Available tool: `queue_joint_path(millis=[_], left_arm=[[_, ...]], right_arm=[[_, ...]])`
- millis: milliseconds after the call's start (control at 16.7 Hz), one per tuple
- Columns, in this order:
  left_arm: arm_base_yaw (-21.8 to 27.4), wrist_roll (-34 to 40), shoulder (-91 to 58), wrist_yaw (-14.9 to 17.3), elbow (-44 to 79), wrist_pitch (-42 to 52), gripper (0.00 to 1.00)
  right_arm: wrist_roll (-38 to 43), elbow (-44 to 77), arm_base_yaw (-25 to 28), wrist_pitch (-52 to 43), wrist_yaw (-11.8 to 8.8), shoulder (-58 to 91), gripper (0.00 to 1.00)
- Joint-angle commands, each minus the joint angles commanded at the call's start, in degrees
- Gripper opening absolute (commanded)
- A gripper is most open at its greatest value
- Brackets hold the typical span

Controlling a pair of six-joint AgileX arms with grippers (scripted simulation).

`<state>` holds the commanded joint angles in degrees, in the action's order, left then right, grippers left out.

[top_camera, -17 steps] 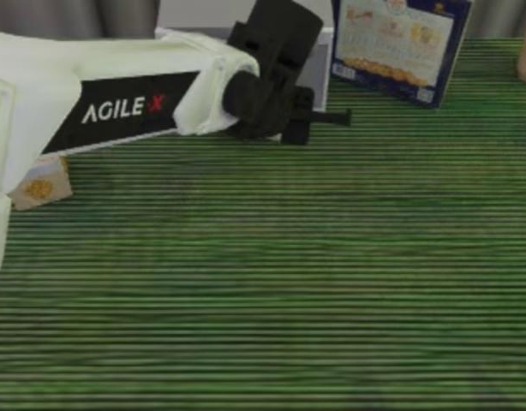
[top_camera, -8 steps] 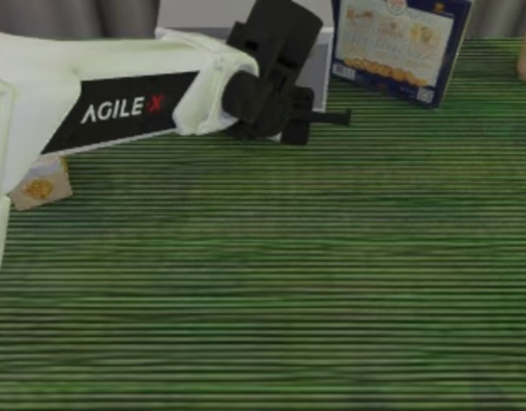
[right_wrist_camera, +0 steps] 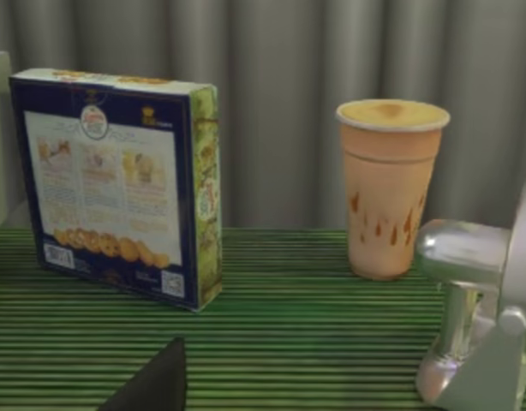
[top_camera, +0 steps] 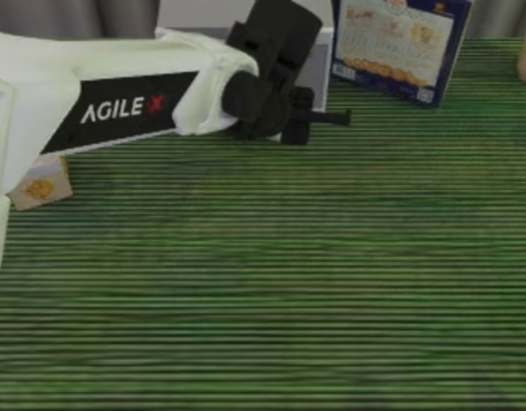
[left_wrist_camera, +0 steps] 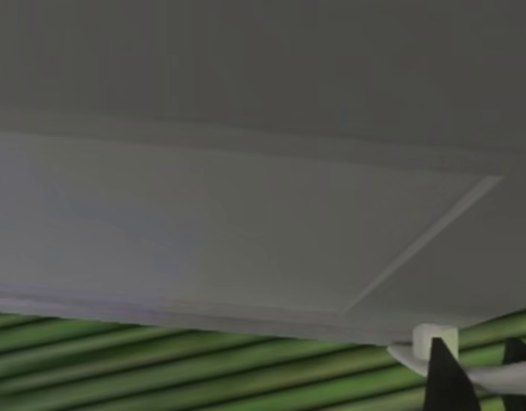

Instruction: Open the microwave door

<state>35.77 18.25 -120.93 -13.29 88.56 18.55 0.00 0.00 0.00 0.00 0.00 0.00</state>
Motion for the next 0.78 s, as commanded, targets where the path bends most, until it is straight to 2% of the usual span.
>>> queue_joint_path(millis=[300, 780], left_arm=[[0.0, 0.0, 0.0, 0.0, 0.0, 0.0, 0.0], [-0.49, -2.32, 1.71, 1.84, -2.74, -1.53, 0.0]], right_arm=[[0.0, 0.0, 0.0, 0.0, 0.0, 0.0, 1.0], [0.0, 0.0, 0.0, 0.0, 0.0, 0.0, 1.0]])
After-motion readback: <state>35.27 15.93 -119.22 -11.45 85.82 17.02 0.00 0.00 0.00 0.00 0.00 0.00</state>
